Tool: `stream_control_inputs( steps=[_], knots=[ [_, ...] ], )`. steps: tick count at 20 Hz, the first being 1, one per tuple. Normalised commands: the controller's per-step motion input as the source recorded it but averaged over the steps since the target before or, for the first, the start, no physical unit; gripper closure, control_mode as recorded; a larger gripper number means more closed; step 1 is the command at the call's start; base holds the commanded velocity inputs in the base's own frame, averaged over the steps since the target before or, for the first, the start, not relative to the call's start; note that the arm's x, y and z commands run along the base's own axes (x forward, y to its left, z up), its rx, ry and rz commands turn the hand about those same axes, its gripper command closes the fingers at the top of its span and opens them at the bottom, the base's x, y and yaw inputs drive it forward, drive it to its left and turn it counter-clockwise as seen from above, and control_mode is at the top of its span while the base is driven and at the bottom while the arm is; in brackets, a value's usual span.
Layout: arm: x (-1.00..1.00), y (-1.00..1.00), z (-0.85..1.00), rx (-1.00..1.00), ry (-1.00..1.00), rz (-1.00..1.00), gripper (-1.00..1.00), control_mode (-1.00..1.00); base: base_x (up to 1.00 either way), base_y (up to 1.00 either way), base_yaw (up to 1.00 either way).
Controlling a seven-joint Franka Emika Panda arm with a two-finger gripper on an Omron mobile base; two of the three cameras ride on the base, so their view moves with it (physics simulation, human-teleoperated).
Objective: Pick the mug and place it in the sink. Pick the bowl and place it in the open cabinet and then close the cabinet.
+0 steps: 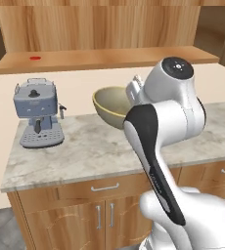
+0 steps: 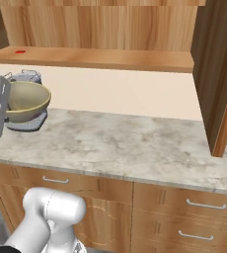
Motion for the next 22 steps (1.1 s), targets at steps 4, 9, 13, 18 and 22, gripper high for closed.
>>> stream_control_inputs(
  steps=[4, 9, 13, 18, 22],
  knots=[
    [0.00, -0.09, 0.45, -0.02, -0.23, 0.08, 1.00, -1.00, 0.00, 0.00, 0.00],
    [0.13, -0.17, 0.36, -0.01, -0.21, 0.06, 1.00, -1.00, 0.00, 0.00, 0.00],
    [0.19, -0.17, 0.33, 0.00, -0.10, 0.02, 1.00, -1.00, 0.00, 0.00, 0.00],
    [0.19, -0.12, 0.34, 0.00, -0.02, 0.00, 1.00, -1.00, 0.00, 0.00, 0.00],
    [0.24, 0.00, 0.26, 0.00, 0.00, 0.00, 1.00, -1.00, 0.00, 0.00, 0.00]
  ],
)
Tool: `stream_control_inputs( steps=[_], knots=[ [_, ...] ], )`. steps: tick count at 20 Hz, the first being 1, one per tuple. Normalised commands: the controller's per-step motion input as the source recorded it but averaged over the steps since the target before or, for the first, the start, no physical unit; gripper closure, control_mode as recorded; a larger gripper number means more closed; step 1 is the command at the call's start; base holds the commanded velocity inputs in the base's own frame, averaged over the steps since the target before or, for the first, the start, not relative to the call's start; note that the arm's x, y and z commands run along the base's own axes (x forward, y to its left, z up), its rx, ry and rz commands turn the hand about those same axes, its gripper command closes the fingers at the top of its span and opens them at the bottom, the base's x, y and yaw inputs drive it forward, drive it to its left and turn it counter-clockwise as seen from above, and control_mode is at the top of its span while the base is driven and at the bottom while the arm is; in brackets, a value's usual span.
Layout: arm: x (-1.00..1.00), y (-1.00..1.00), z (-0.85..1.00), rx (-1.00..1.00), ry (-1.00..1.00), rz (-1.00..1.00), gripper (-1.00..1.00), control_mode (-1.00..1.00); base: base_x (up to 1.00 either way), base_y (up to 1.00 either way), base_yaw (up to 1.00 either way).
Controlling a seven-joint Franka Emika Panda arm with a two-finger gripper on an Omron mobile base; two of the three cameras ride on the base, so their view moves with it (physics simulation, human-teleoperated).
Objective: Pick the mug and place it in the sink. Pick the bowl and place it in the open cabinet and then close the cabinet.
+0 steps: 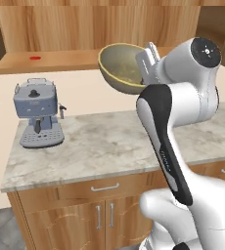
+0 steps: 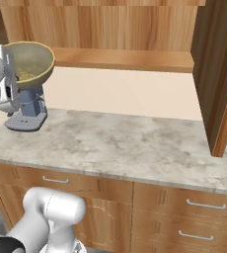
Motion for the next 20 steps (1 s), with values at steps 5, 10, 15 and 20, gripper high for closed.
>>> stream_control_inputs(
  steps=[5, 10, 15, 20],
  knots=[
    [0.37, 0.00, 0.19, 0.00, -0.01, 0.00, 1.00, -1.00, 0.00, 0.00, 0.00],
    [0.48, 0.00, 0.08, -0.03, -0.09, 0.00, 1.00, -1.00, 0.00, 0.00, 0.00],
    [0.60, 0.00, 0.01, -0.01, -0.07, 0.00, 1.00, -1.00, 0.00, 0.00, 0.00],
    [0.63, 0.00, 0.00, 0.00, 0.00, 0.00, 1.00, -1.00, 0.00, 0.00, 0.00]
  ],
)
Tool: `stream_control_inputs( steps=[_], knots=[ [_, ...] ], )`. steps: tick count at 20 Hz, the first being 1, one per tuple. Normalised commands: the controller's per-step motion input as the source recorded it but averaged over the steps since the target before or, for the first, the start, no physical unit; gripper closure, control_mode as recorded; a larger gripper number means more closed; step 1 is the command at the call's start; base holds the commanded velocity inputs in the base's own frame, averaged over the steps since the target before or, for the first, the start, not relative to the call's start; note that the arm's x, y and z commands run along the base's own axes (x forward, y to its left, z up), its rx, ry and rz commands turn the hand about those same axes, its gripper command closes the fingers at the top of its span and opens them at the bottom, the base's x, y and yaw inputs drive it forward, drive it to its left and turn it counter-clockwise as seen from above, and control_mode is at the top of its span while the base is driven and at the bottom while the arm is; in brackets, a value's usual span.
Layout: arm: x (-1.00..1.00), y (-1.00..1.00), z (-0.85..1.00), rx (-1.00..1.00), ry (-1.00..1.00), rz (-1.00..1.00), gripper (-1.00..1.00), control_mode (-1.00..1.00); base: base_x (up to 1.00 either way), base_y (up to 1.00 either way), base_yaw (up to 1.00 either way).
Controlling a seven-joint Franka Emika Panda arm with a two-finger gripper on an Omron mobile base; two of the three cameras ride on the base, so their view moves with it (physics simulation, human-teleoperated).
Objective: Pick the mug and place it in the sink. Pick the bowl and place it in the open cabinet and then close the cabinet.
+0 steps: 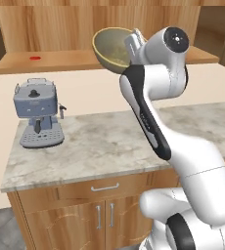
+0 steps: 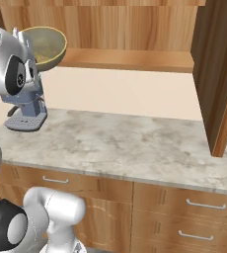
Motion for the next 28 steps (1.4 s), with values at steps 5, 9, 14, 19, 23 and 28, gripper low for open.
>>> stream_control_inputs(
  steps=[5, 9, 14, 19, 23, 28],
  knots=[
    [0.46, 0.00, 0.00, 0.00, 0.00, 0.00, 1.00, -1.00, 0.00, 0.00, 0.00],
    [0.39, 0.00, 0.00, 0.00, 0.00, 0.00, 1.00, -1.00, 0.00, 0.00, 0.00],
    [0.43, 0.00, -0.02, 0.00, 0.00, 0.00, 1.00, -1.00, 0.00, 0.00, 0.00],
    [0.39, 0.00, -0.06, 0.00, -0.05, 0.00, 1.00, -1.00, 0.00, 0.00, 0.00],
    [0.40, 0.00, -0.20, 0.00, -0.04, 0.00, 1.00, -1.00, 0.00, 0.00, 0.00],
    [0.43, 0.00, -0.32, 0.00, 0.00, 0.00, 1.00, -1.00, 0.00, 0.00, 0.00]
  ],
)
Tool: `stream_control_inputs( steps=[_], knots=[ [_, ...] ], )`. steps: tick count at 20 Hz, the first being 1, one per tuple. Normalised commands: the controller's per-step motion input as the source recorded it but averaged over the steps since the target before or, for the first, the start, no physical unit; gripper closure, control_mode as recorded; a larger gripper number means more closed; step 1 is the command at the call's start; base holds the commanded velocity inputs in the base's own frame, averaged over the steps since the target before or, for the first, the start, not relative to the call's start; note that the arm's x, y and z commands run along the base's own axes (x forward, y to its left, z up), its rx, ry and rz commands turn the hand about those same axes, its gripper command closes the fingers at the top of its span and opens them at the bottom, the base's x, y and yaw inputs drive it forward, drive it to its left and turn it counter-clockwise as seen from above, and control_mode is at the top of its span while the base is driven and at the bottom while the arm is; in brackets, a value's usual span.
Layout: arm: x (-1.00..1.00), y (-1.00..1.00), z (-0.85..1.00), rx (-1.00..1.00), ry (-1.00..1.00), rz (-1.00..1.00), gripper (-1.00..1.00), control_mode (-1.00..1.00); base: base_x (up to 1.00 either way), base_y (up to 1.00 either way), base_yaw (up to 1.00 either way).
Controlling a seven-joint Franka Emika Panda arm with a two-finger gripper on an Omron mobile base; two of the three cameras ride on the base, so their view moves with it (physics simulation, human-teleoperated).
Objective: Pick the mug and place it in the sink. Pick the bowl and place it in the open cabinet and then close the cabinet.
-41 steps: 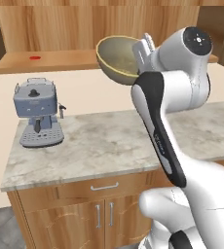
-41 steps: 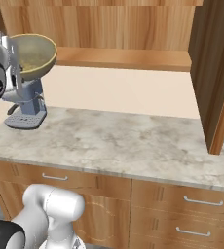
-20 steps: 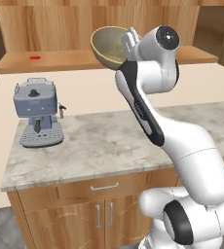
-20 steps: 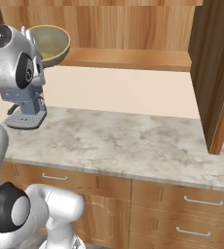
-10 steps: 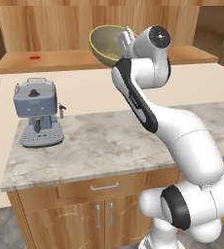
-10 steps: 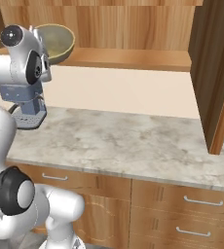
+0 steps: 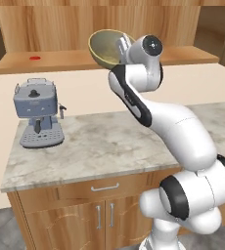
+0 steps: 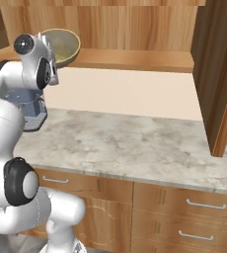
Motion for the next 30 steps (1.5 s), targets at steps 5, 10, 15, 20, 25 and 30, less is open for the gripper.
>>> stream_control_inputs(
  steps=[5, 10, 15, 20, 25, 30],
  knots=[
    [0.41, 0.00, -0.10, 0.00, -0.04, 0.00, 1.00, -1.00, 0.00, 0.00, 0.00],
    [0.15, 0.00, 0.10, -0.04, -0.15, 0.00, 1.00, -1.00, 0.00, 0.00, 0.00],
    [0.15, 0.00, 0.22, -0.01, -0.06, 0.00, 1.00, -1.00, 0.00, 0.00, 0.00],
    [0.31, 0.00, 0.26, 0.00, 0.15, -0.01, 1.00, -1.00, 0.00, 0.00, 0.00],
    [0.27, 0.00, 0.12, 0.00, 0.25, -0.01, 1.00, -1.00, 0.00, 0.00, 0.00],
    [0.12, 0.00, 0.00, 0.00, 0.04, 0.00, 1.00, -1.00, 0.00, 0.00, 0.00]
  ],
)
